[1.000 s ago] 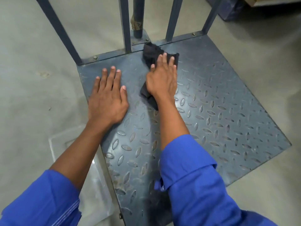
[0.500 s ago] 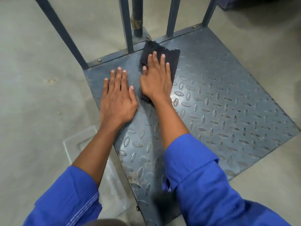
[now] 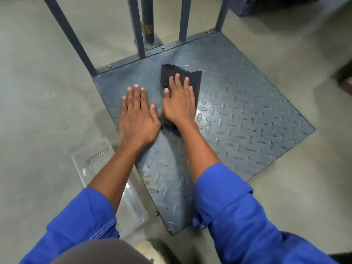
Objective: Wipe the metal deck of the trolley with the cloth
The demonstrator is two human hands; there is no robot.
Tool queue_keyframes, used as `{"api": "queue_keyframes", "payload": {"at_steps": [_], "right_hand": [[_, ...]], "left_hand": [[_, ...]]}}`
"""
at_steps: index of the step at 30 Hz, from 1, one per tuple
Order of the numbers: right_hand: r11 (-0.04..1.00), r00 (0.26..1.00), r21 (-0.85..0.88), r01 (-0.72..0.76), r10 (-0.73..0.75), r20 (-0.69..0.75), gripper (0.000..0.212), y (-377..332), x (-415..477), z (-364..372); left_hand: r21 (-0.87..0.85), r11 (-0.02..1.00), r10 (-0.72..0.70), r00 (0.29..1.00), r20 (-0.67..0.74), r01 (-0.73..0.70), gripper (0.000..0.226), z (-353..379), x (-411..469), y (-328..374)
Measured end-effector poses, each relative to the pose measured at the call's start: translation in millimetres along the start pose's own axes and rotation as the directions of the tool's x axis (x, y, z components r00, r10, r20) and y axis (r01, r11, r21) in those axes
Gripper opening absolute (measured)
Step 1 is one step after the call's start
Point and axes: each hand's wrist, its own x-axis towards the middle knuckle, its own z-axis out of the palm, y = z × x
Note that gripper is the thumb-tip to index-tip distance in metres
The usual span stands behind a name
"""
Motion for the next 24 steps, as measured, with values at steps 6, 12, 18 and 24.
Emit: {"api": "queue_keyframes", "payload": {"at_steps": [6, 12, 18, 24], "right_hand": [[0.916, 0.884, 0.104, -0.388, 0.401, -0.238, 0.055, 79.4, -95.4, -51.6], [0.962, 0.971, 0.226, -0.154, 0.190, -0.145, 0.055, 12.7, -31.6, -37.1], [0.977, 0.971, -0.131, -0.171, 0.144, -0.191, 0.062, 51.0, -108.6, -7.0], [0.869, 0.791, 0.054, -0.491, 0.471, -0.390, 0.063, 91.8, -177.9, -39.4]], "left_hand": [[-0.013, 0.998, 0.065, 0.997, 0.033, -0.065, 0.069, 5.2, -24.6, 18.6], [-0.006, 0.996, 0.086, 0.996, 0.020, -0.086, 0.070, 6.1, -27.4, 18.9], [-0.026, 0.996, 0.083, 0.996, 0.034, -0.082, 0.069, 3.3, -30.2, 19.0], [-0.020, 0.995, 0.102, 0.993, 0.060, -0.101, 0.070, 2.0, -55.5, 27.3]]}}
